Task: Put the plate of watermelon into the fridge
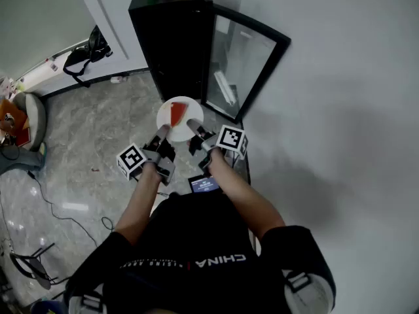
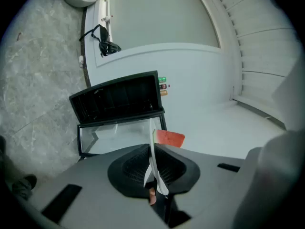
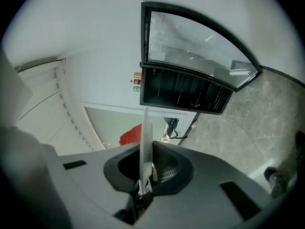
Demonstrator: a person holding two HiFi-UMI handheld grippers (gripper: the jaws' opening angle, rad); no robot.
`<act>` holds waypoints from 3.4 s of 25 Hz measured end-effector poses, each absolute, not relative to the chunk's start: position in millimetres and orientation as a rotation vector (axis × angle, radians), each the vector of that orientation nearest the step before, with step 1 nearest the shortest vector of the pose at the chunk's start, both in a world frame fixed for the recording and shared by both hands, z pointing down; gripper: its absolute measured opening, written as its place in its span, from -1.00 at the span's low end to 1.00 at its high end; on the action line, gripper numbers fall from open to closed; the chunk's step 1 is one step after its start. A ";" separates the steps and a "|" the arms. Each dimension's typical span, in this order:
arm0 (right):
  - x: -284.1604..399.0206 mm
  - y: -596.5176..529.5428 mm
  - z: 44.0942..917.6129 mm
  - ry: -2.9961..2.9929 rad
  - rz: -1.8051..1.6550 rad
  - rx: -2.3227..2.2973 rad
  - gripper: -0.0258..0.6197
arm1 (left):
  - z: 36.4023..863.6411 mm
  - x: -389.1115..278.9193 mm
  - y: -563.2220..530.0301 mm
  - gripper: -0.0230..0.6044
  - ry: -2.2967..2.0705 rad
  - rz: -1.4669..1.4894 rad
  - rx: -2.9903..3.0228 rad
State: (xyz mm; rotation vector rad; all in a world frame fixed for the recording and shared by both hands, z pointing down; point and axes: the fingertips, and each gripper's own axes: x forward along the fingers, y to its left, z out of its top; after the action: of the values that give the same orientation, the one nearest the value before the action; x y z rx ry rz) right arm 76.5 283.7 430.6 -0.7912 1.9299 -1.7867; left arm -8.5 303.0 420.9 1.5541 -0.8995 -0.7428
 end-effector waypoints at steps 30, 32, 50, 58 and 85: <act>83.4 277.3 434.3 1.949 -1.767 -0.762 -0.83 | 426.2 0.0 297.2 -0.80 -0.907 -0.728 1.553; 84.2 279.0 435.3 1.939 -1.778 -0.762 -0.83 | 427.7 1.0 298.5 -0.81 -0.904 -0.734 1.542; 128.2 258.4 458.9 1.930 -1.859 -0.711 -0.83 | 446.5 47.1 280.5 -0.80 -0.956 -0.711 1.524; 124.3 251.7 474.1 1.921 -1.917 -0.707 -0.83 | 462.3 43.3 275.4 -0.80 -0.972 -0.707 1.475; 13.5 50.9 476.0 1.820 -1.752 -0.905 -0.83 | 463.0 -69.1 55.3 -0.80 -0.699 -0.534 1.626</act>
State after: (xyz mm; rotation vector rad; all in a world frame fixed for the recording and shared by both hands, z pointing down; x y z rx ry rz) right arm 13.5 50.9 476.0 -0.9051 1.8201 -1.7520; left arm -69.1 55.3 463.0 1.6261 -0.6987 -0.5335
